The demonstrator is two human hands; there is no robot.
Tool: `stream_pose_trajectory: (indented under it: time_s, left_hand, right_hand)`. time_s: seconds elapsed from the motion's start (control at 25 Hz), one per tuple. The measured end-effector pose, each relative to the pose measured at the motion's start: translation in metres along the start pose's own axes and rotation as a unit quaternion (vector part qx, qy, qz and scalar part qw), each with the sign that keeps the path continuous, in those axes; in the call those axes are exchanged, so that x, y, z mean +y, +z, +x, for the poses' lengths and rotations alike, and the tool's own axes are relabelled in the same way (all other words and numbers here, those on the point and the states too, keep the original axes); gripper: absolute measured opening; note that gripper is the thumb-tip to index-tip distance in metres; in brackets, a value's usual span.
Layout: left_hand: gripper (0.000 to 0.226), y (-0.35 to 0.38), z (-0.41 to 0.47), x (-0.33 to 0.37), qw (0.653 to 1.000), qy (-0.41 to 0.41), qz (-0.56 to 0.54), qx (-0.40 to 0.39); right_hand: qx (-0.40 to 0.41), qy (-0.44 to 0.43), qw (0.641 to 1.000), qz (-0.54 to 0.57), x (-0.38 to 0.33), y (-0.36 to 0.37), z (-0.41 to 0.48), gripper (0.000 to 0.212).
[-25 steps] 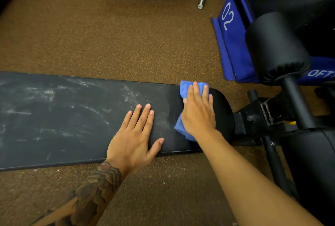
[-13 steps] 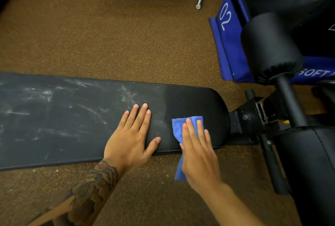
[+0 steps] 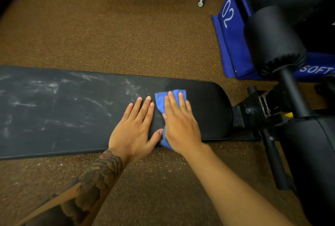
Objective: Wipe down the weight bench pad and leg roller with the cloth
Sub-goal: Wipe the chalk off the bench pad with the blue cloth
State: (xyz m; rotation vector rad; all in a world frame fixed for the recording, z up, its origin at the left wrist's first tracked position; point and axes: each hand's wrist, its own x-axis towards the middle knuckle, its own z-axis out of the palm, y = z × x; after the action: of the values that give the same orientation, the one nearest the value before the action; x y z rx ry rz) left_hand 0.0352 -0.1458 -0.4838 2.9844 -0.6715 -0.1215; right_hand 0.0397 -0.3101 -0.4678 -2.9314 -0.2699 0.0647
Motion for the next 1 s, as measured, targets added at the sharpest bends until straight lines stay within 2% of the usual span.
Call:
stream_pose_trajectory:
  time_s: [0.2,0.32,0.52,0.64,0.8,1.0]
  left_hand:
    - [0.083,-0.011,-0.006,-0.002,0.999,0.006,-0.043,0.003]
    - [0.083,-0.025,-0.024,-0.022,0.998,-0.026,-0.054,0.032]
    - [0.082,-0.027,-0.056,-0.091,0.995,-0.092,-0.010,0.032]
    - [0.085,-0.015,-0.056,-0.100,0.996,-0.088,0.013,-0.003]
    - [0.082,-0.008,-0.054,-0.101,0.996,-0.089,0.013,0.006]
    - [0.082,-0.007,-0.054,-0.102,0.997,-0.082,0.010,0.012]
  right_hand:
    - [0.027,-0.005,0.998,-0.048,0.009,0.011,-0.028,0.056]
    - [0.028,-0.007,0.998,-0.048,0.007,0.012,-0.026,0.055]
    - [0.023,0.001,0.998,-0.056,0.008,0.010,-0.027,0.054]
    - [0.021,0.008,0.998,-0.056,0.007,0.009,-0.027,0.054]
    - [0.014,0.014,0.999,-0.046,0.007,0.008,-0.025,0.054]
    - [0.005,0.097,0.995,-0.009,0.001,0.006,0.016,0.050]
